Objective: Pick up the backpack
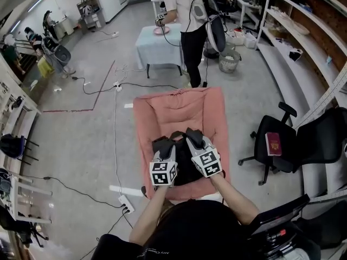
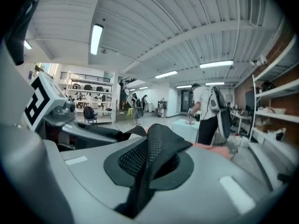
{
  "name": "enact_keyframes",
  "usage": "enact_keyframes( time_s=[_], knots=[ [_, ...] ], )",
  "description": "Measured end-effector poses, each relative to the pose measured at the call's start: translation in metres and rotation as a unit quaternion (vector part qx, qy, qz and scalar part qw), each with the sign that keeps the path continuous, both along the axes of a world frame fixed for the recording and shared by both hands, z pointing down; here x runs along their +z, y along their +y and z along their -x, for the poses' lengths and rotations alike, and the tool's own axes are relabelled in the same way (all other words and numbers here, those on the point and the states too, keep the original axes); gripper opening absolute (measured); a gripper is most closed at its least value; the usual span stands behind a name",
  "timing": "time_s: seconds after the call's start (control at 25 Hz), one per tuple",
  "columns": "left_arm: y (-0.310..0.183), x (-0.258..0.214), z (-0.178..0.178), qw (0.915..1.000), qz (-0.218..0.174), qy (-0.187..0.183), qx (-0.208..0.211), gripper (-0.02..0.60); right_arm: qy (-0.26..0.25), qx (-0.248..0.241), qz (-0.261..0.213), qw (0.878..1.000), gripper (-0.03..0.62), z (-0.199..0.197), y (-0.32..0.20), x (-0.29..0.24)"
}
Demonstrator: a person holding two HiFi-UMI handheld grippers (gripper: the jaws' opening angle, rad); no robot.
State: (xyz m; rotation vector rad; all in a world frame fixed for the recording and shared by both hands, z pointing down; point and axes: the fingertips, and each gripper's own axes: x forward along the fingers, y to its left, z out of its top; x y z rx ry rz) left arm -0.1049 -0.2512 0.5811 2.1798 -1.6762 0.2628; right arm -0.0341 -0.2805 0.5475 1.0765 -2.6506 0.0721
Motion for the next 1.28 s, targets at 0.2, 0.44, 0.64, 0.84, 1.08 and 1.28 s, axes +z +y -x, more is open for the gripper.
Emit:
enact_keyframes(
  time_s=[0.2,0.44,0.64,0.84,1.08,1.28],
  knots=[
    [-0.032,-0.184,0.011,0.9907,-0.134,-0.021,-0.010,0.021,-0.054,0.000,-0.158,0.986,0.048,-0.008,-0.009,-0.179],
    [0.019,-0.392,0.002,0.9500,-0.310,-0.031,-0.015,0.025,-0.129,0.069,-0.380,0.913,0.051,-0.027,0.067,-0.382],
    [0.030,-0.405,-0.006,0.9339,-0.343,-0.094,-0.037,0.025,-0.130,0.102,-0.384,0.908,0.052,-0.031,0.075,-0.396],
    [0.025,-0.357,-0.006,0.9473,-0.305,-0.093,-0.033,0.021,-0.099,0.108,-0.295,0.944,0.051,-0.027,0.055,-0.353],
    [0.022,-0.325,-0.005,0.9609,-0.266,-0.070,-0.029,0.021,-0.082,0.116,-0.245,0.959,0.052,-0.021,0.045,-0.322],
    [0.017,-0.309,-0.016,0.9689,-0.240,-0.059,-0.014,0.021,-0.093,0.122,-0.229,0.961,0.052,-0.029,0.035,-0.307]
  ],
)
